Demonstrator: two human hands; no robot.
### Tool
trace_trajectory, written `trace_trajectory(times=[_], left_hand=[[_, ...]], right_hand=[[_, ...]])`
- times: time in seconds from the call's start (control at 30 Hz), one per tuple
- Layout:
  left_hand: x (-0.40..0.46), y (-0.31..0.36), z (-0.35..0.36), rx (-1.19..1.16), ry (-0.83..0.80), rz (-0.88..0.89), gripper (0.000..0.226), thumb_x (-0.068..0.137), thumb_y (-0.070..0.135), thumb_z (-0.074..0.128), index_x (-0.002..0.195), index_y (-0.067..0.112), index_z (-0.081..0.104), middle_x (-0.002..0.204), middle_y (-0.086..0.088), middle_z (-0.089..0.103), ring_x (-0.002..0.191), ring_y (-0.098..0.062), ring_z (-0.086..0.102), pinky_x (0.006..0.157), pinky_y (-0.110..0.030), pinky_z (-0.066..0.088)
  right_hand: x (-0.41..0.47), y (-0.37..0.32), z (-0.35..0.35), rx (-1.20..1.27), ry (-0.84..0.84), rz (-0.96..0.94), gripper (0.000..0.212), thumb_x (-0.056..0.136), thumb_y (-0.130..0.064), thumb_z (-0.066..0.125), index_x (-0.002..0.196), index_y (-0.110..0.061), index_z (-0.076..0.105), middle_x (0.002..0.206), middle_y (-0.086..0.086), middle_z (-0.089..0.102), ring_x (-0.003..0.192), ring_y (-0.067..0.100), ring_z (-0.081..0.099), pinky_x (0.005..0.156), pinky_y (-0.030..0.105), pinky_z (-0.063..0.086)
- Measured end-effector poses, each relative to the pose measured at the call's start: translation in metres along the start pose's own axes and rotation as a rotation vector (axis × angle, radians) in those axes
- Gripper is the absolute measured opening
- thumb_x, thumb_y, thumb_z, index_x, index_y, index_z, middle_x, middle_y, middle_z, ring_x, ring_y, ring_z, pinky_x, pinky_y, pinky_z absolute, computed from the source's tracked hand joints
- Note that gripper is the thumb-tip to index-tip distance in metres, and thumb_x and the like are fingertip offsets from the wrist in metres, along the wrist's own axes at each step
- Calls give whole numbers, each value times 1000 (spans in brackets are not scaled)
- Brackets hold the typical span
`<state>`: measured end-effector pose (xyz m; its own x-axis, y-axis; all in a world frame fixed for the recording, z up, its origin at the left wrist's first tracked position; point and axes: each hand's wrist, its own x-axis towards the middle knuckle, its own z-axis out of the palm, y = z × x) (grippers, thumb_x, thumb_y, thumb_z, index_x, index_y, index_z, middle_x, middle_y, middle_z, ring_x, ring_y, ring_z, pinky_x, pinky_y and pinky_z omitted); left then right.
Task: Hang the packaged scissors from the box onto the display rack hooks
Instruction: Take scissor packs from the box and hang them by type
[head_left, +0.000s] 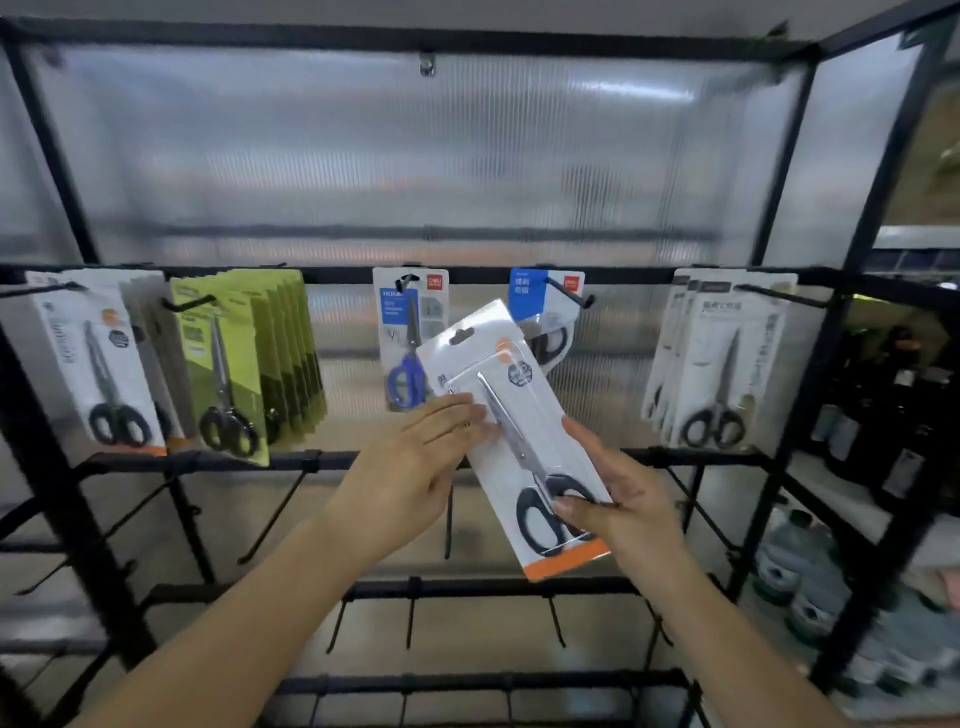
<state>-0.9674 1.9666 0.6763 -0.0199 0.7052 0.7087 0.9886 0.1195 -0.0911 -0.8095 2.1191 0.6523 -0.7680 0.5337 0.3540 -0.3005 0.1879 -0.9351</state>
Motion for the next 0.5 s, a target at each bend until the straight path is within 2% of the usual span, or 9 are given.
trace_trajectory(times=[0.13,0.27,0.37,0.43,0.5], left_hand=[[15,19,10,-56,45,57,40,74,-7,68,111,9,68,118,-7,65,117,-22,56,106,-35,37],[23,37,21,-120,69,117,32,78,-5,58,106,2,70,111,-11,67,106,-27,63,97,-38,48],[25,48,27,-178,44,115,40,69,-14,69,106,0,70,108,-13,68,101,-29,65,87,-43,54],[28,54,29,-185,40,130,40,69,-12,72,106,2,70,107,-12,69,100,-27,66,87,-41,55],[31,56,27,-182,40,142,41,69,-11,72,107,3,69,107,-10,69,100,-25,66,90,-38,52]], right_hand=[[-17,-3,-32,-17,118,-46,71,71,25,60,110,-34,59,93,-23,70,84,-1,67,63,13,52],[-37,0,-60,6,199,-75,74,67,30,57,110,-30,65,96,-8,73,87,11,70,68,23,56],[-51,0,-79,60,269,-88,81,66,31,55,106,-38,69,99,-2,73,89,17,70,69,30,58],[-58,-2,-90,84,318,-95,77,66,31,54,109,-31,68,103,0,72,91,20,69,74,35,58],[-63,-3,-97,72,368,-91,76,64,32,54,113,-25,68,102,2,72,89,22,70,72,36,58]])
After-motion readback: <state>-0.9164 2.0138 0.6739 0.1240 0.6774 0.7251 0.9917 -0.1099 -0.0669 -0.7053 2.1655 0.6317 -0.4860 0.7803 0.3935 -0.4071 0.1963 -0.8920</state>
